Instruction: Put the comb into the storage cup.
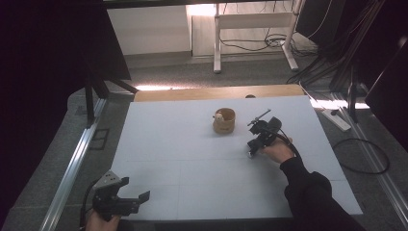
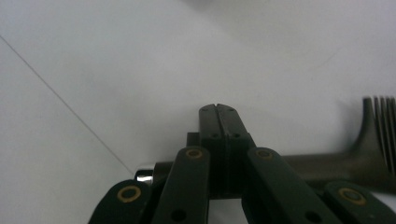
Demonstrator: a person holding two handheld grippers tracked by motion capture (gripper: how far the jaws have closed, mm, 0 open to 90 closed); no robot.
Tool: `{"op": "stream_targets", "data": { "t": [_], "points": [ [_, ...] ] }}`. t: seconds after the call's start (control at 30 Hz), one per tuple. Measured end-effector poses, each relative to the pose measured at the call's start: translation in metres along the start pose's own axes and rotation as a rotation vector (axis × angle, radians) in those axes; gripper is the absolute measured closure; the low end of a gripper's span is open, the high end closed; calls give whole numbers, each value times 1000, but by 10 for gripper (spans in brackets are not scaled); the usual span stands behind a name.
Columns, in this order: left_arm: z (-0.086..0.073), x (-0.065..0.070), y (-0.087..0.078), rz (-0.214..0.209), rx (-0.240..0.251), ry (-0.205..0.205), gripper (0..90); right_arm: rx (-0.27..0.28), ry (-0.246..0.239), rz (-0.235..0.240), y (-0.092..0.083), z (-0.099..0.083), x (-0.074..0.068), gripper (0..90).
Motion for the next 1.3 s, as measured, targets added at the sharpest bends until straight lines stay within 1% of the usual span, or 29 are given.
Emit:
{"op": "stream_targets", "data": {
  "t": [0.1, 0.43, 0.83, 1.03, 1.3],
  "points": [
    [0, 0, 0, 0, -1, -1, 25, -6, 2, 0, -2, -6, 0, 899],
    [0, 0, 0, -1, -1, -2, 26, 12, 22, 8, -11, -22, 3, 899],
    [0, 0, 0, -2, -1, -3, 27, 13, 44, -1, -20, -34, 10, 898],
    [0, 0, 0, -1, -2, -3, 27, 28, 65, 0, -24, -38, 15, 898],
    [0, 0, 0, 0, -1, -3, 27, 38, 79, -11, -29, -43, 23, 897]
  ]
}}
Point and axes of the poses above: each handheld gripper's, and its own axes: y roughly forward along the jaws, z roughly out of its top, x roughly to its right, the point moved 8 cm from there along y, roughly forward along the jaws, and after that the axes turned 12 degrees about z, right-handed, at the moved point
